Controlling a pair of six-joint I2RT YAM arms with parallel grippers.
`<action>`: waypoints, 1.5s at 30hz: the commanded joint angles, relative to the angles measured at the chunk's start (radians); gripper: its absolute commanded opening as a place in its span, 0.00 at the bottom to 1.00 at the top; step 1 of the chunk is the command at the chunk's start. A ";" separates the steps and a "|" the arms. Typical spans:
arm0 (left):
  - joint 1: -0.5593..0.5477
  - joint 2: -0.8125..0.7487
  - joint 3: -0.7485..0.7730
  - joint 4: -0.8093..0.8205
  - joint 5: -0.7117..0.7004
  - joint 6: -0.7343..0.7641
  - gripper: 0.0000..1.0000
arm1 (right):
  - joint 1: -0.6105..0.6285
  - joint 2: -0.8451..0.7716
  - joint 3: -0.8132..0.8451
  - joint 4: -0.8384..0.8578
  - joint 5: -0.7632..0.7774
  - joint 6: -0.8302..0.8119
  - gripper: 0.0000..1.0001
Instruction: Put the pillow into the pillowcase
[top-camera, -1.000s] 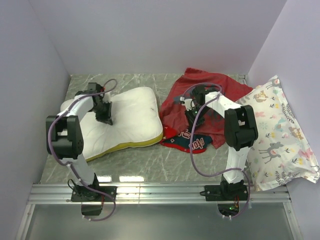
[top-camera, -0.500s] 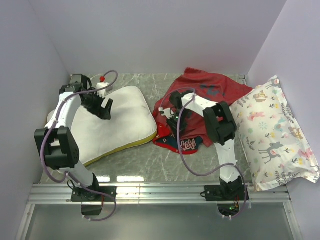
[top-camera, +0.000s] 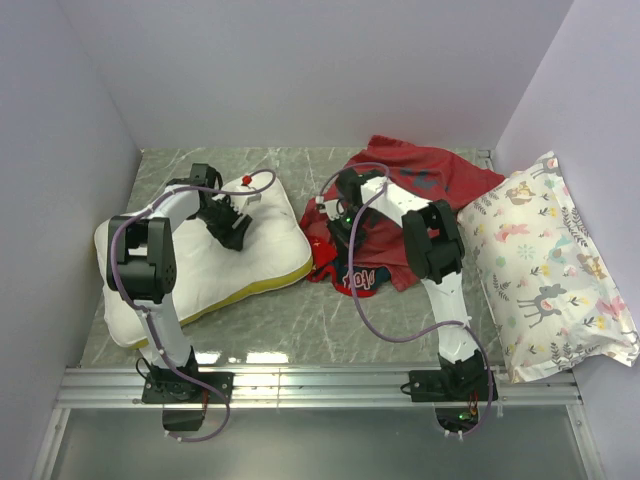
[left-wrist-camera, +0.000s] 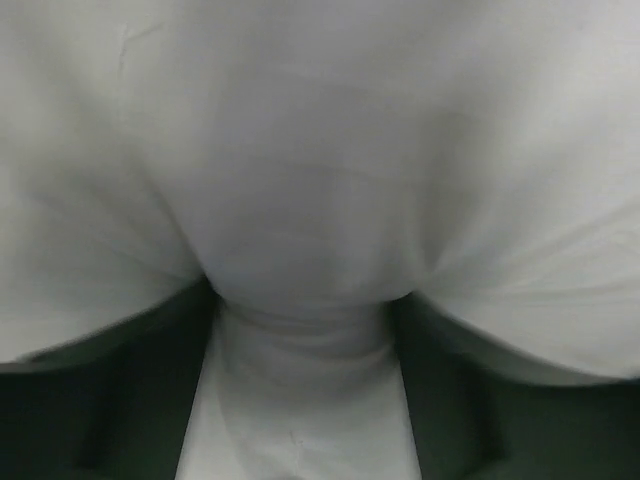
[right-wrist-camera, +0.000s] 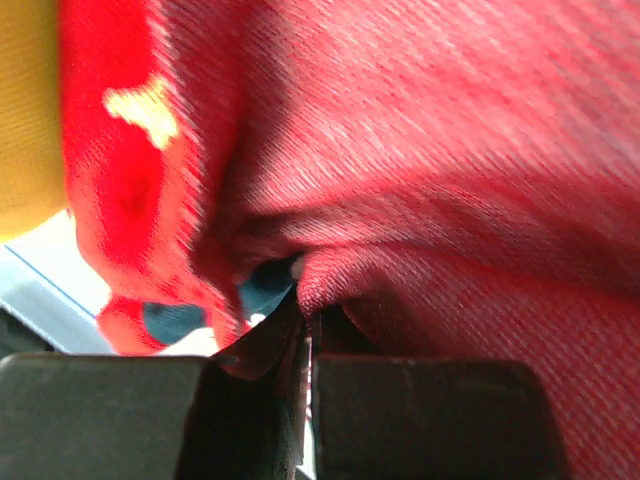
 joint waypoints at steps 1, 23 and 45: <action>0.031 0.043 -0.034 -0.006 -0.052 0.076 0.51 | -0.071 -0.047 0.021 0.145 0.032 0.038 0.00; 0.217 -0.493 0.045 -0.629 0.391 0.494 0.00 | -0.223 -0.538 -0.094 0.147 -0.252 -0.032 0.00; -0.469 -0.426 -0.118 0.015 0.294 -0.306 0.00 | -0.243 -0.756 -0.270 0.072 -0.279 -0.170 0.00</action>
